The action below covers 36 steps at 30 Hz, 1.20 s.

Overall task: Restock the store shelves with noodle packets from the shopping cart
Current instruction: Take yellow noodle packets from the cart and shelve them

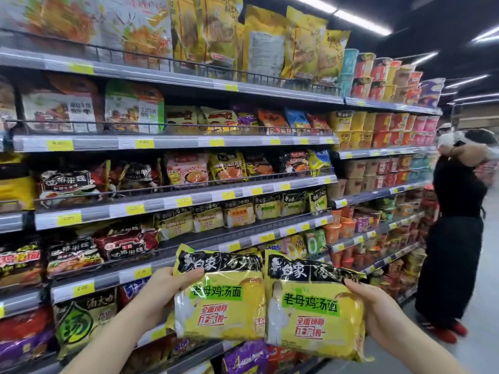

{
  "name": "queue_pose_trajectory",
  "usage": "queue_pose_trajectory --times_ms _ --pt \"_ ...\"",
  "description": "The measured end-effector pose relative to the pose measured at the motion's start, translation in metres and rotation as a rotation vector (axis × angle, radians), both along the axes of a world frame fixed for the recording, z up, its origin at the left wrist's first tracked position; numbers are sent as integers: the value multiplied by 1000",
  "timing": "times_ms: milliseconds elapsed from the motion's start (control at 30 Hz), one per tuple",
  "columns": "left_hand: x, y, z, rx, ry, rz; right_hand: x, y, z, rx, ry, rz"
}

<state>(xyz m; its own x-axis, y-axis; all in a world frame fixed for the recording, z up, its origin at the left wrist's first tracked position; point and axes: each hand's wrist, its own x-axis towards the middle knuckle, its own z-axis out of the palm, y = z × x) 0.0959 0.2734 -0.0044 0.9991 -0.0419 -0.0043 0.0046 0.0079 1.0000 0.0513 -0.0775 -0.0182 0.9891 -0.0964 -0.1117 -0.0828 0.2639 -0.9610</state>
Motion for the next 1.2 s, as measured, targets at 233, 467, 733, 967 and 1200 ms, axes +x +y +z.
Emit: queue_pose_trajectory --times_ms 233,467,733,967,1200 --pt "104 -37 9 -16 -62 -35 91 -40 12 -29 -4 -35" --pt "199 -63 11 -40 -49 -66 177 -70 22 -12 -8 -69" --pt "281 -81 -1 19 0 -83 254 -102 12 -17 7 -77" --pt "349 -97 -20 44 -1 -3 335 -120 3 -29 31 20" --pt "415 -111 -46 9 25 134 437 -143 -7 -35 4 163"
